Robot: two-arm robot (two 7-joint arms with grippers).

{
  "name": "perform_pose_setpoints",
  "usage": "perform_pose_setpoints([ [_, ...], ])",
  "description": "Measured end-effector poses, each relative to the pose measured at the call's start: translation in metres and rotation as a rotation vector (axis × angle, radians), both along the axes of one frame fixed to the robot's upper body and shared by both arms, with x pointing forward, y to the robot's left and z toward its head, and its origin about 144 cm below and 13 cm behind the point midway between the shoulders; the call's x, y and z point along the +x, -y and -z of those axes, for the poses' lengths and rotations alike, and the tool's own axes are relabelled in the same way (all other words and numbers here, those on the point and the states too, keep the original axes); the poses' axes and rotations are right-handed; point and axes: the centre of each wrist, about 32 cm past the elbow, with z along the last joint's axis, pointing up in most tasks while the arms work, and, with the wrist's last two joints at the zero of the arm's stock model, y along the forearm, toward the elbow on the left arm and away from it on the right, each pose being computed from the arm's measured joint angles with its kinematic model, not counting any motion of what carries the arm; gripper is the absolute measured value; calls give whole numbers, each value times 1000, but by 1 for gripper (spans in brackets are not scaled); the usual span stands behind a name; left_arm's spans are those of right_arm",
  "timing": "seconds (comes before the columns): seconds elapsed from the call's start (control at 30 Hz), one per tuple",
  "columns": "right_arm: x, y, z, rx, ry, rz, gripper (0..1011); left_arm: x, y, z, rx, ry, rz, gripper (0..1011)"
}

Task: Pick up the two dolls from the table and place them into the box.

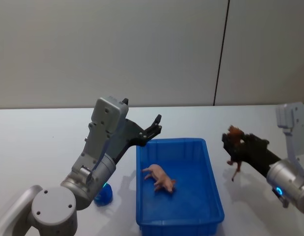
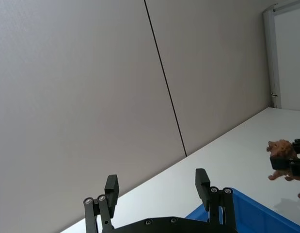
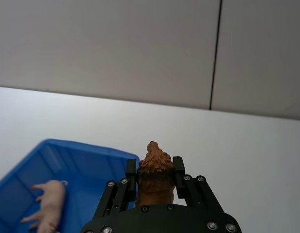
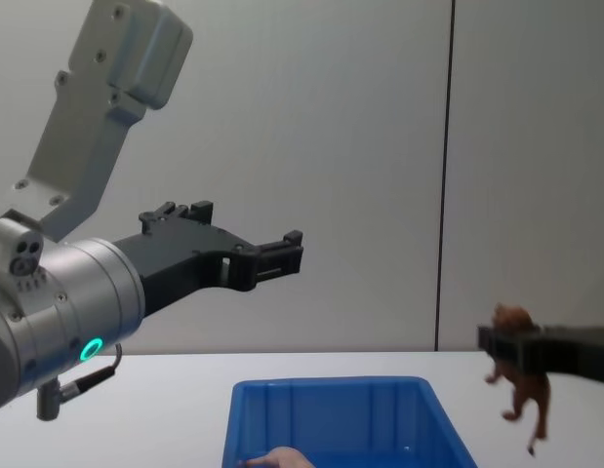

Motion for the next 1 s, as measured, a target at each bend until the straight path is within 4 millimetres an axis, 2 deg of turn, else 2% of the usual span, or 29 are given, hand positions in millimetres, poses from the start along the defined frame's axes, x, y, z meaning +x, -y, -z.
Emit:
perform_pose_setpoints([
  [0.43, 12, -10, -25, 85, 112, -188, 428, 0, 0, 0, 0, 0, 0, 1001],
  [0.83, 25, -22, -40, 152, 85, -349, 429, 0, 0, 0, 0, 0, 0, 1001],
  [0.97, 30, -27, -44, 167, 49, -406, 467, 0, 0, 0, 0, 0, 0, 1001],
  [1.0, 30, -27, -44, 167, 49, -406, 507, 0, 0, 0, 0, 0, 0, 1001],
])
